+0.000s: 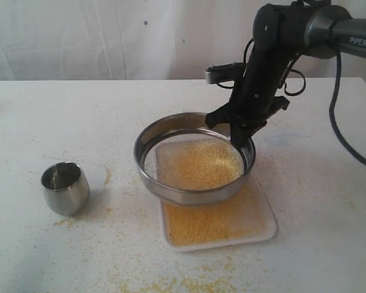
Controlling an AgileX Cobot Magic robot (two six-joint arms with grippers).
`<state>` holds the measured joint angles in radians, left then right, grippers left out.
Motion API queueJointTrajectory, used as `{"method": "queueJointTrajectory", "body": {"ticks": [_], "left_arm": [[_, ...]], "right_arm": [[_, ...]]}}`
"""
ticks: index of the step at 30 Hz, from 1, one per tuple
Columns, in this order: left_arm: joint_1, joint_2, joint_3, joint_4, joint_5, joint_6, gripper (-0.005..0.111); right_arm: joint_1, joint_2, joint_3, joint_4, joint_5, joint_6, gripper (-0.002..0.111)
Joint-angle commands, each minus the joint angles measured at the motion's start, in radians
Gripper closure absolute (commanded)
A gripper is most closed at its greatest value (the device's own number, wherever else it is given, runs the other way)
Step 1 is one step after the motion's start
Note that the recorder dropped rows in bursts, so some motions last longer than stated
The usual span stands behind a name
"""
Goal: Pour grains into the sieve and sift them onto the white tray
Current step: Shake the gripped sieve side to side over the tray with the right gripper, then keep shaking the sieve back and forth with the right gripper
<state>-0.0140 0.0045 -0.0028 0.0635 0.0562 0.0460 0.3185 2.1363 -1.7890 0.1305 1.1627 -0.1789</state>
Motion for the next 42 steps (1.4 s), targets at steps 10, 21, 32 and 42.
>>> {"method": "queueJointTrajectory", "body": {"ticks": [10,21,32,42], "left_arm": [[0.003,-0.005,0.003,-0.006,-0.003,-0.001,0.107],[0.003,-0.005,0.003,-0.006,-0.003,-0.001,0.107],[0.003,-0.005,0.003,-0.006,-0.003,-0.001,0.107],[0.003,-0.005,0.003,-0.006,-0.003,-0.001,0.107]], "right_arm": [[-0.020,-0.021,-0.001,0.229,0.058,-0.415,0.108],[-0.033,-0.029,-0.001,0.079,-0.012,-0.175,0.108],[-0.043,-0.037,-0.001,-0.140,-0.018,0.179,0.108],[-0.030,-0.052,0.006,0.078,-0.057,-0.029,0.108]]}}
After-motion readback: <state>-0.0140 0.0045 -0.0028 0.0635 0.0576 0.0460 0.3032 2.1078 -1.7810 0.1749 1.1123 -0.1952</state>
